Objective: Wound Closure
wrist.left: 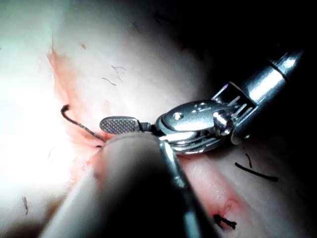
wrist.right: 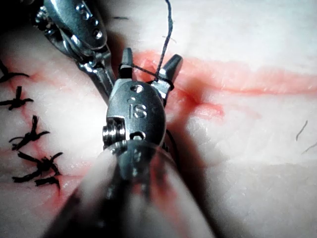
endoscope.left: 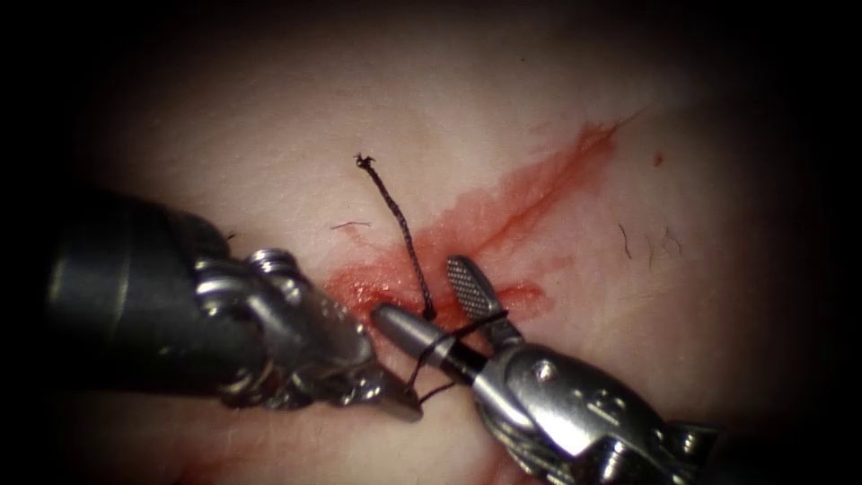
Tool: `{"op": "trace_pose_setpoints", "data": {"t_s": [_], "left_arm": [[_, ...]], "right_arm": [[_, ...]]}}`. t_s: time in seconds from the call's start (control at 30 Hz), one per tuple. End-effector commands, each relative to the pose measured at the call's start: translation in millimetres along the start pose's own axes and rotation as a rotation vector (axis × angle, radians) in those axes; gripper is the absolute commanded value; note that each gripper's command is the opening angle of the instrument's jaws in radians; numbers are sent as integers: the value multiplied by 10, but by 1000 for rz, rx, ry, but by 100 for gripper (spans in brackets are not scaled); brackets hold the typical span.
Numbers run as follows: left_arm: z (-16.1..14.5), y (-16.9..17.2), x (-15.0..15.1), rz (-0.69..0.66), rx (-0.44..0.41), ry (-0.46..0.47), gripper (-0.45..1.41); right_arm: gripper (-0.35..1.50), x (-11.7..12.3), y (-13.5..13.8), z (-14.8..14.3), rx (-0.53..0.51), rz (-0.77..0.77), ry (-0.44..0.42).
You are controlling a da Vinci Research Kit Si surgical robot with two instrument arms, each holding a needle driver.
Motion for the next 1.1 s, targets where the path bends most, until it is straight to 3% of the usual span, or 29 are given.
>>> {"op": "trace_pose_setpoints", "data": {"t_s": [0.03,0.27,0.5,0.7,0.77,0.9,1.1], "left_arm": [[5,-1,4,0,1,1,-45],[6,-1,3,-6,-2,-4,-45],[14,-2,-1,-20,-7,-21,-45],[18,-2,-1,-37,-9,-27,-45],[18,-2,-1,-42,-8,-27,-45],[18,-2,-2,-48,-10,-29,-45],[18,-3,-3,-52,-11,-32,-45]], "right_arm": [[73,-4,-4,10,5,3,0],[47,-6,-3,22,11,6,-2],[42,-7,-1,36,1,7,2],[12,-6,0,46,-11,10,6],[10,-6,1,51,-17,11,8],[-35,-5,2,53,-21,12,9],[-35,-6,5,44,0,14,-37]]}}
